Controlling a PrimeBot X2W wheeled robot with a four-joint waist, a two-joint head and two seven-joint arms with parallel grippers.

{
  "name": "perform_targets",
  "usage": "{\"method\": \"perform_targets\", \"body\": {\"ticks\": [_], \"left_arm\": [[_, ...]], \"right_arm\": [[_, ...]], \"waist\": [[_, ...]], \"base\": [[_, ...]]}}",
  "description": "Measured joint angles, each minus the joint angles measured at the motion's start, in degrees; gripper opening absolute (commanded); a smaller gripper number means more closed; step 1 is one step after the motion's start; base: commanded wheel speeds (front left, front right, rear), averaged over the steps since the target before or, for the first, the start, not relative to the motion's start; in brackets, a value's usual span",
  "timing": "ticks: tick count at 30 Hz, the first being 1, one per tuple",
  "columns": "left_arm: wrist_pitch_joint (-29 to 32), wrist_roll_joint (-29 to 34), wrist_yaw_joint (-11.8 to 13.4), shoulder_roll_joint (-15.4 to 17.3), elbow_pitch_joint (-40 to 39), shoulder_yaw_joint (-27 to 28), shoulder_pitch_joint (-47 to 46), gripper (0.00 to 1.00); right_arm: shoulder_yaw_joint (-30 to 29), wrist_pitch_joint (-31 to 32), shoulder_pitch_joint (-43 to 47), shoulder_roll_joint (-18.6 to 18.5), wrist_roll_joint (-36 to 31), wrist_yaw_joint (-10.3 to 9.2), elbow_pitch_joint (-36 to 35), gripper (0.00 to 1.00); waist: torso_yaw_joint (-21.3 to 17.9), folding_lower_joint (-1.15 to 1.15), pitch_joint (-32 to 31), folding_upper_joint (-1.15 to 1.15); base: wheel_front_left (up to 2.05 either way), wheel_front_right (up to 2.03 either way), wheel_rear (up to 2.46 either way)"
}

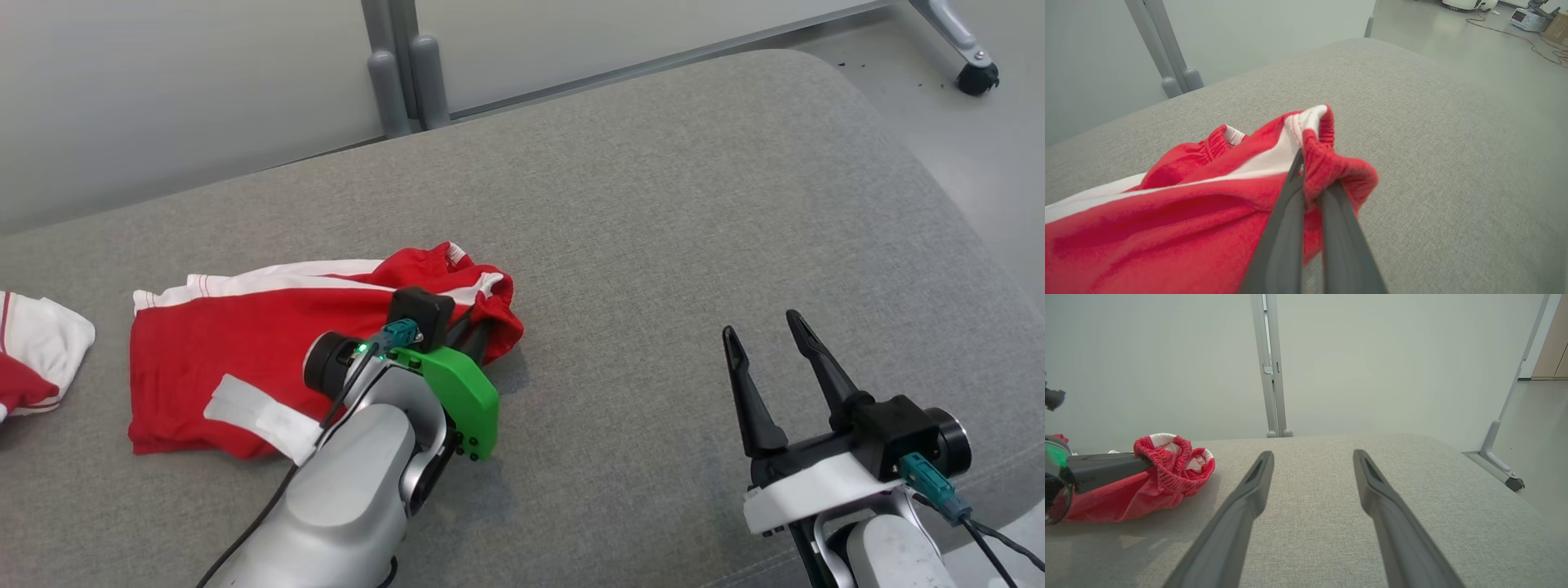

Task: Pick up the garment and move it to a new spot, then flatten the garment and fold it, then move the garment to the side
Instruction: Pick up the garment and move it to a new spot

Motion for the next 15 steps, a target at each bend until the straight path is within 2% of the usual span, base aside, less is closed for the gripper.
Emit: {"method": "perform_targets", "body": {"ticks": [3,9,10,11,12,15], "left_arm": [[-0.64,-2.92,0.46,-0.08,-0.05,-2.25,-0.44,0.00],[-0.99,-8.31,3.60,-0.27,0.36,-8.76,-1.45,0.00],[-1.00,-8.89,4.20,-0.29,0.74,-9.70,-1.72,0.19],[-1.00,-9.22,4.61,-0.26,1.15,-10.82,-1.91,0.67],[-1.09,-9.76,4.82,-0.26,1.35,-11.82,-1.96,1.00],[-1.55,-11.99,5.36,-0.27,1.62,-14.57,-2.22,1.00]], "right_arm": [[0.53,0.00,-0.45,-0.01,0.03,0.00,0.33,1.00],[1.49,0.00,-1.92,-0.01,0.66,0.00,0.59,1.00],[1.44,0.00,-2.19,-0.01,0.73,0.00,0.58,1.00],[1.37,0.00,-2.29,-0.02,0.74,0.00,0.56,1.00],[1.25,0.00,-2.29,-0.01,0.76,0.00,0.58,1.00],[0.98,0.00,-2.30,-0.02,0.80,0.00,0.57,1.00]], "waist": [[-1.02,0.00,0.49,0.00],[-3.52,0.00,1.74,0.00],[-3.92,0.00,1.98,0.00],[-4.29,0.00,2.25,0.00],[-4.65,0.00,2.54,0.00],[-5.47,0.00,3.40,0.00]], "base": [[0.00,0.00,0.00],[0.00,0.00,0.00],[0.00,0.00,0.00],[0.00,0.00,0.00],[0.00,0.00,0.00],[0.00,0.00,0.00]]}}
